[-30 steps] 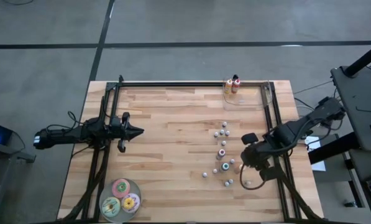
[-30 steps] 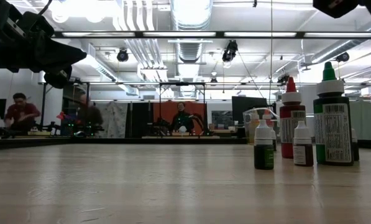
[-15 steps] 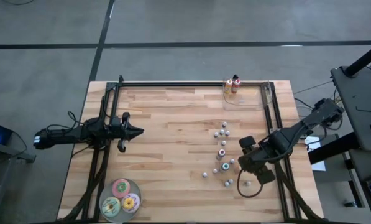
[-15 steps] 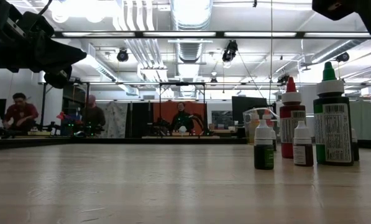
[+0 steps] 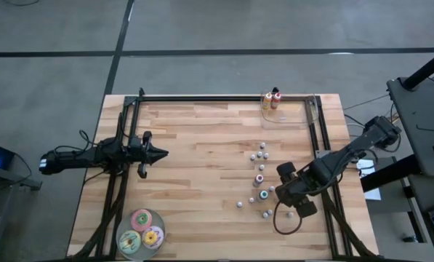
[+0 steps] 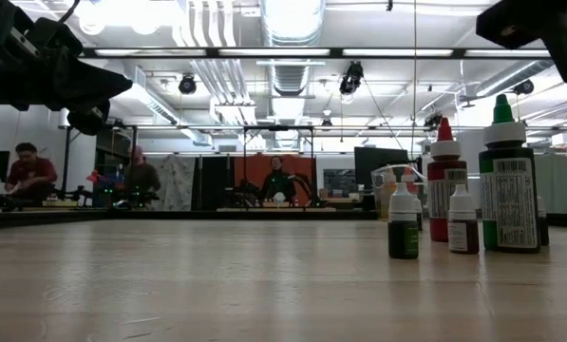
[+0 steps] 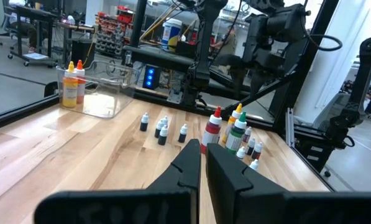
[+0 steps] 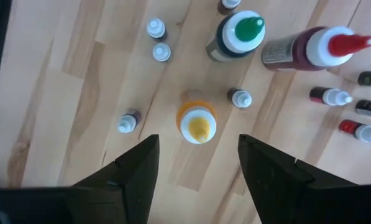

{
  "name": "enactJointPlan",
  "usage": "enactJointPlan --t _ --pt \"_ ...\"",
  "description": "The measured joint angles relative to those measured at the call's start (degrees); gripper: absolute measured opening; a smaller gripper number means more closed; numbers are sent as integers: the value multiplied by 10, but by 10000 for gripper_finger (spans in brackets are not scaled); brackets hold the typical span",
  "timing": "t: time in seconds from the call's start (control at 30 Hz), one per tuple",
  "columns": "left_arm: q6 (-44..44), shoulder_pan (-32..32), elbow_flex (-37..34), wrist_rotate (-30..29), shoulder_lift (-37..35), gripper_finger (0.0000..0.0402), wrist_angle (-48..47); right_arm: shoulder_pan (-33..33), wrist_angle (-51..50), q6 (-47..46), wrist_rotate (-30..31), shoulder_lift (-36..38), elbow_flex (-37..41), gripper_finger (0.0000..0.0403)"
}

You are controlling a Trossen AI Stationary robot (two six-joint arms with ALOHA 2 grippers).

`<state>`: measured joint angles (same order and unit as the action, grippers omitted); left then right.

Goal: Pick & Place food coloring
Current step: Put the big yellow food coloring bottle into the bin

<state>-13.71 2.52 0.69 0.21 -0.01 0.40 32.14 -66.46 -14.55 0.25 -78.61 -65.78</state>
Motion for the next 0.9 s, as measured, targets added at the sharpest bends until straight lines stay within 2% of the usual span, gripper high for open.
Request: enactJointPlan --t 0.43,0.9 --pt "0 0 0 0 0 0 0 0 59 -5 0 0 72 212" --pt "0 0 0 0 0 0 0 0 111 -7 15 1 111 212"
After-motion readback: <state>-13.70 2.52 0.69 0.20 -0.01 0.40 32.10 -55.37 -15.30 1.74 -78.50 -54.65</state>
